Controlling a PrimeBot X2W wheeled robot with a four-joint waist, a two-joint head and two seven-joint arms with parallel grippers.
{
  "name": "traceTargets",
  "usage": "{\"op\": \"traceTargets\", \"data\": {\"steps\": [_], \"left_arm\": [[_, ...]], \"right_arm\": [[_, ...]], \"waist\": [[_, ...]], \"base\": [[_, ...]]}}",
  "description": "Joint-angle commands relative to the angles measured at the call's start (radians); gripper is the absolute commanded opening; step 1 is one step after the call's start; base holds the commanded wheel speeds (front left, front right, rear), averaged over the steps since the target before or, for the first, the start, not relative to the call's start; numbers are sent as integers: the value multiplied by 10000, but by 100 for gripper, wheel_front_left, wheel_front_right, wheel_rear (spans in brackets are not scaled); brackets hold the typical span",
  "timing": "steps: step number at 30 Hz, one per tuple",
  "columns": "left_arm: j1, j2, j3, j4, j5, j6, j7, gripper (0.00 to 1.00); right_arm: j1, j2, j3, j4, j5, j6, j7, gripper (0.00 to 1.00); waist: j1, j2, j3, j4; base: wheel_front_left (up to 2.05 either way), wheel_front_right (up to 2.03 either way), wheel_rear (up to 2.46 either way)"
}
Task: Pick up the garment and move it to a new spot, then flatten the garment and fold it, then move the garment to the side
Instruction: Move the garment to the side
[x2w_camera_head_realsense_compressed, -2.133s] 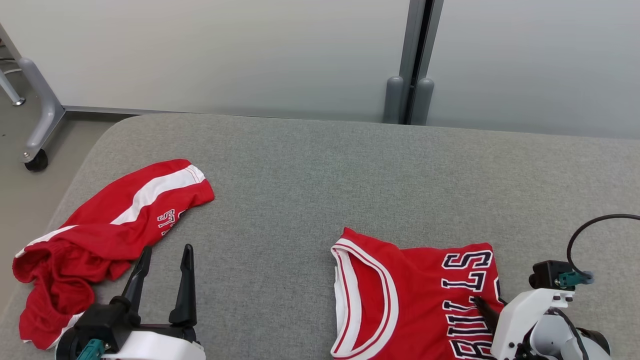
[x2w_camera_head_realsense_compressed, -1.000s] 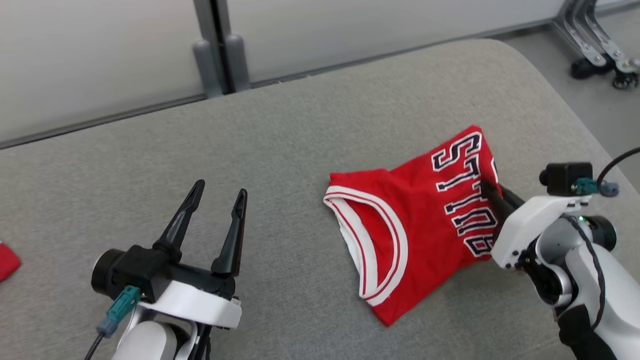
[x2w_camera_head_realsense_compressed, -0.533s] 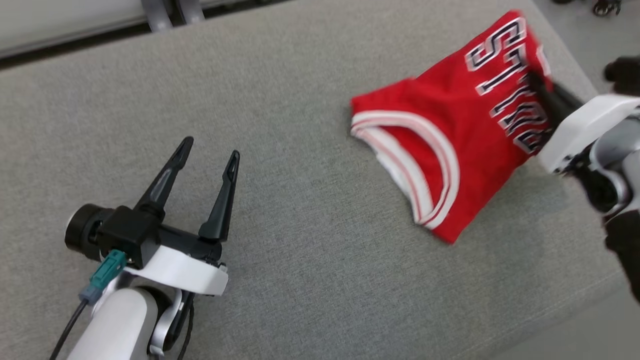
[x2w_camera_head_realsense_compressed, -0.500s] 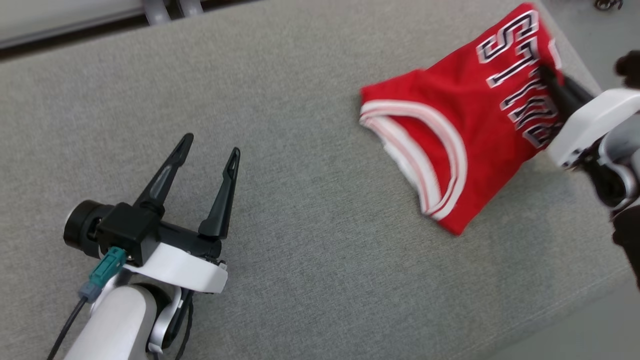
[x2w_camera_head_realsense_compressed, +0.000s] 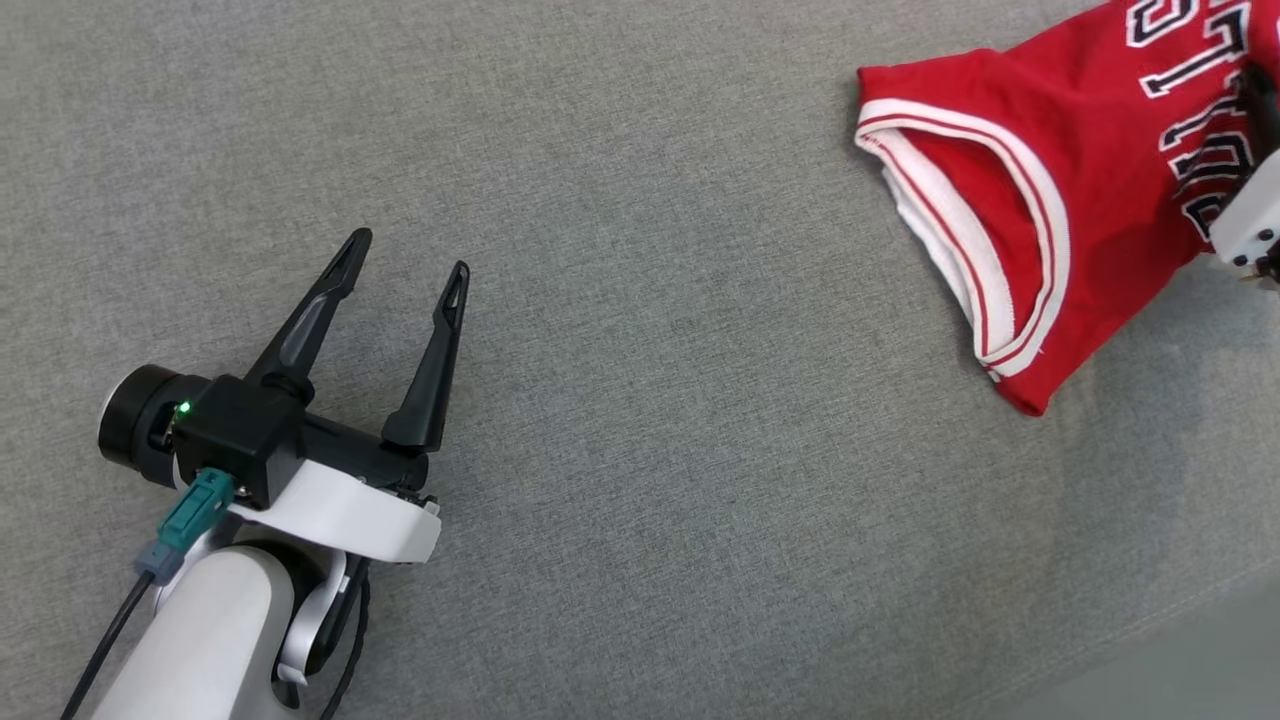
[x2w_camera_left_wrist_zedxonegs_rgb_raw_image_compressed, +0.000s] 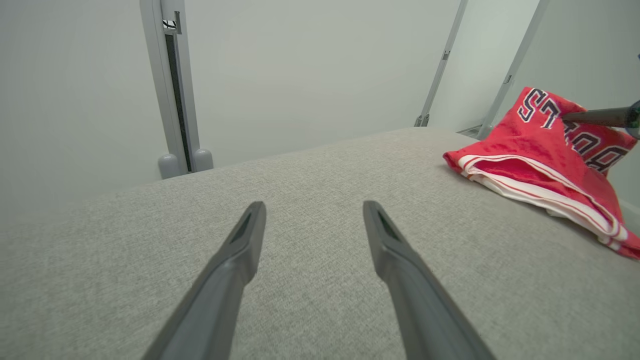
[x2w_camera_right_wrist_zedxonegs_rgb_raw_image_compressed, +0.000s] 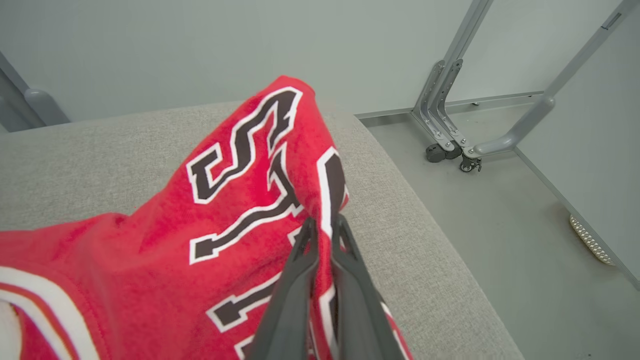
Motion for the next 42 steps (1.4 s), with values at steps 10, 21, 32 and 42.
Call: {"op": "traceTargets", "data": {"steps": [10,21,32,42], "left_arm": [[49,-119,-20,261,-173,79,-313,100],[968,-274,838,673,-842,599,-1158,100],[2546,-299,1969,562,-1501,1106,-1541,100],[3823,-605,2178,668,-1562,1211,-1654,100]], "right_arm": [[-585,146,-900,1705,-1287,-2,-492,100],[54,283,-960,637,-1837,-3,-1894,100],[2912,787,-1149,-3273,-1616,-2,-2037,100],[7160,940,-1374,-7283,-1285,-2,-1471,100]], "waist": [[0,0,-565,288],[0,0,-2409,1193],[0,0,-4224,2268],[0,0,-5240,3078]], "base": [[0,0,0],[0,0,0],[0,0,0],[0,0,0]]}}
